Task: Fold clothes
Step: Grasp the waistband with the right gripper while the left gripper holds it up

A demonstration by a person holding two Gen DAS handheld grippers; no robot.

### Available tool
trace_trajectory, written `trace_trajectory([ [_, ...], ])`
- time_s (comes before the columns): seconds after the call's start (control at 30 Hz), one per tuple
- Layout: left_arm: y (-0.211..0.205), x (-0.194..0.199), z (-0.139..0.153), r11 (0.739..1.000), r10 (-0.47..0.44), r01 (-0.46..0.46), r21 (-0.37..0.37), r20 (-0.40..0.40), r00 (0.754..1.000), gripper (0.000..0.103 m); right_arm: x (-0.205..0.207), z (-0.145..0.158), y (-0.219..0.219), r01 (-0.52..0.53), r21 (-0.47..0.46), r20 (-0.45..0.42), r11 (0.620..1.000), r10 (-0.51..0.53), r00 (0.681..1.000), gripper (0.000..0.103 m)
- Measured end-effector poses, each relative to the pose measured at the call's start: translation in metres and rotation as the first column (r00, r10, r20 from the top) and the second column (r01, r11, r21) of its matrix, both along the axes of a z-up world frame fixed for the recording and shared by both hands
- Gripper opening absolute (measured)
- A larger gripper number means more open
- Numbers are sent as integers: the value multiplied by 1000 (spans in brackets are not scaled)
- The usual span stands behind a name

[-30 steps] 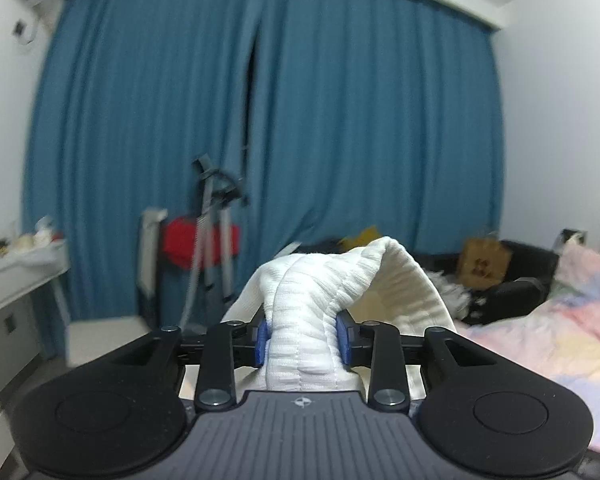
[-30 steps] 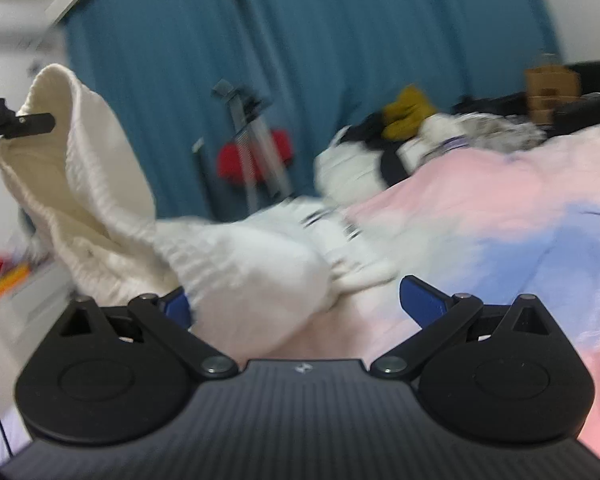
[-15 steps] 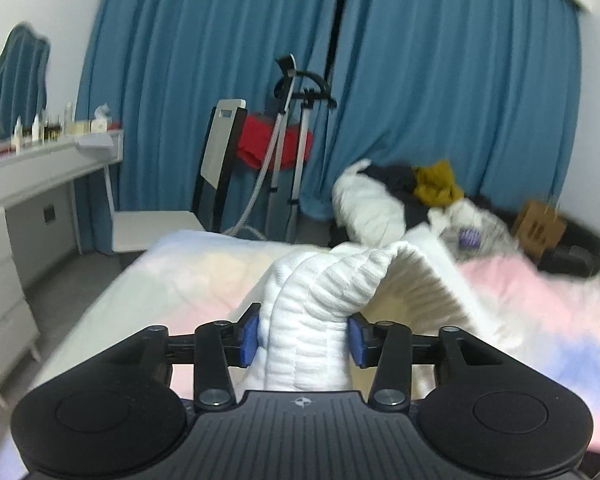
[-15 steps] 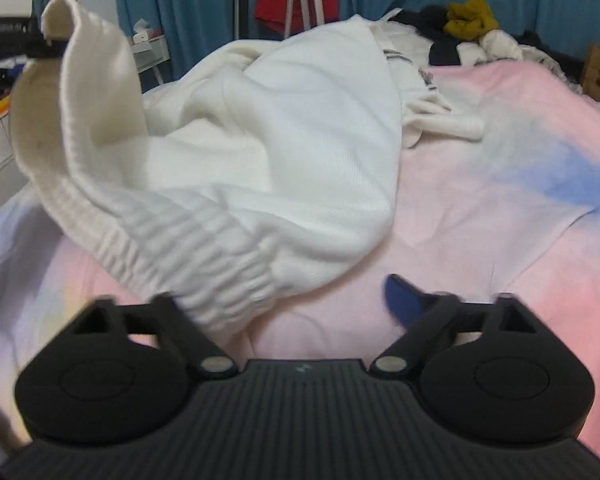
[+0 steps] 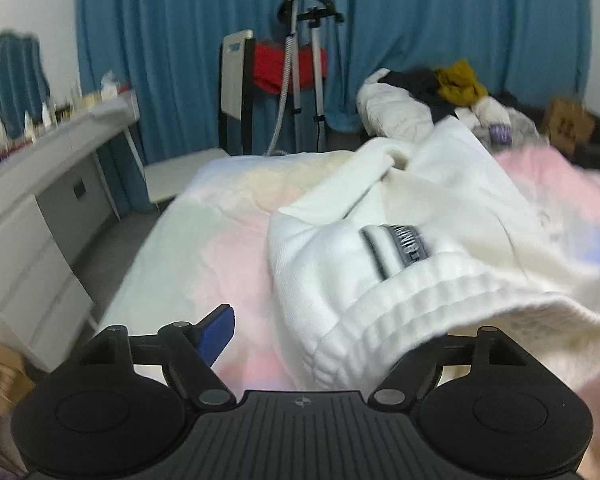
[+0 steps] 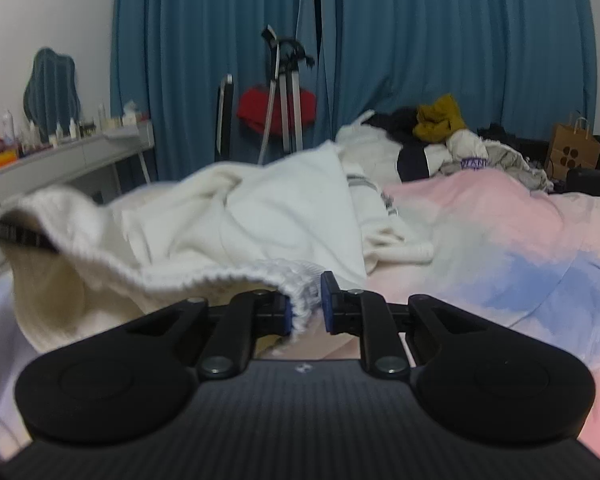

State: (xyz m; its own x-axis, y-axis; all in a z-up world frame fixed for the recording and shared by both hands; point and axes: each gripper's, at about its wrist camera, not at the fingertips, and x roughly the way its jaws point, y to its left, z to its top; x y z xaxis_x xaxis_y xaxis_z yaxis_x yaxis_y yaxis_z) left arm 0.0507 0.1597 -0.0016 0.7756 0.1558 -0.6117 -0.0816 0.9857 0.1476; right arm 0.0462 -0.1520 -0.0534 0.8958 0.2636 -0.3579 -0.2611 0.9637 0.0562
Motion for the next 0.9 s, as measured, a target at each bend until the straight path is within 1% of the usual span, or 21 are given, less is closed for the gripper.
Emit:
trace_trajectory([
  [0.1,-25,-18,2,993,-38,37,110,10,999,82,-1,0,-2,-1,-1,8,1000,1,1000,17],
  [0.17,-43,-26,0,981,-71,68,182,7,997,82,1,-2,-4,0,-1,-5,1000,0,1000,17],
  [0.27,-66,-43,-3,957,-116,108,269,15,993,82,1,-3,-3,2,-13,-18,1000,-2,1000,17],
  [0.37,-89,-53,-8,921,-163,148,361,10,987,82,0,-7,-1,4,-36,-28,999,-5,1000,17],
  [0.4,-96,-57,-10,904,-183,164,396,11,983,82,0,-9,-1,6,-45,-35,999,-8,999,17],
  [0.47,-111,-61,-14,859,-214,184,477,9,977,82,2,-16,-2,17,-44,-69,999,-20,997,18],
  [0.5,-111,-57,-16,853,-213,187,487,-1,977,78,4,-20,-3,23,-40,-88,999,-26,996,18],
  [0.53,-109,-52,-17,854,-207,188,485,-13,978,68,5,-24,-5,29,-36,-107,999,-32,994,18],
  [0.57,-107,-46,-19,855,-201,188,483,-25,979,62,7,-28,-6,35,-32,-127,999,-38,991,19],
  [0.6,-106,-41,-21,856,-196,189,482,-37,980,50,7,-31,-7,42,-34,-145,999,-46,988,21],
  [0.67,-102,-30,-24,857,-184,190,478,-61,981,42,7,-38,-7,46,-52,-174,998,-54,983,22],
  [0.7,-100,-24,-25,858,-178,191,476,-73,981,33,5,-42,-6,46,-60,-186,997,-56,981,24],
  [0.77,-95,-17,-25,858,-174,193,476,-83,981,32,2,-47,-3,38,-83,-210,996,-55,976,25],
  [0.8,-92,-14,-25,858,-172,193,476,-88,981,28,-1,-50,0,23,-98,-223,995,-45,974,25],
  [0.83,-90,-10,-25,858,-171,194,476,-92,981,22,-3,-51,1,14,-103,-230,995,-37,973,27],
  [0.87,-87,-7,-25,857,-169,195,476,-96,981,19,-7,-51,3,10,-97,-230,995,-33,973,26],
  [0.9,-83,-3,-21,867,-165,188,461,-90,982,15,-10,-51,4,7,-90,-231,996,-28,973,23],
])
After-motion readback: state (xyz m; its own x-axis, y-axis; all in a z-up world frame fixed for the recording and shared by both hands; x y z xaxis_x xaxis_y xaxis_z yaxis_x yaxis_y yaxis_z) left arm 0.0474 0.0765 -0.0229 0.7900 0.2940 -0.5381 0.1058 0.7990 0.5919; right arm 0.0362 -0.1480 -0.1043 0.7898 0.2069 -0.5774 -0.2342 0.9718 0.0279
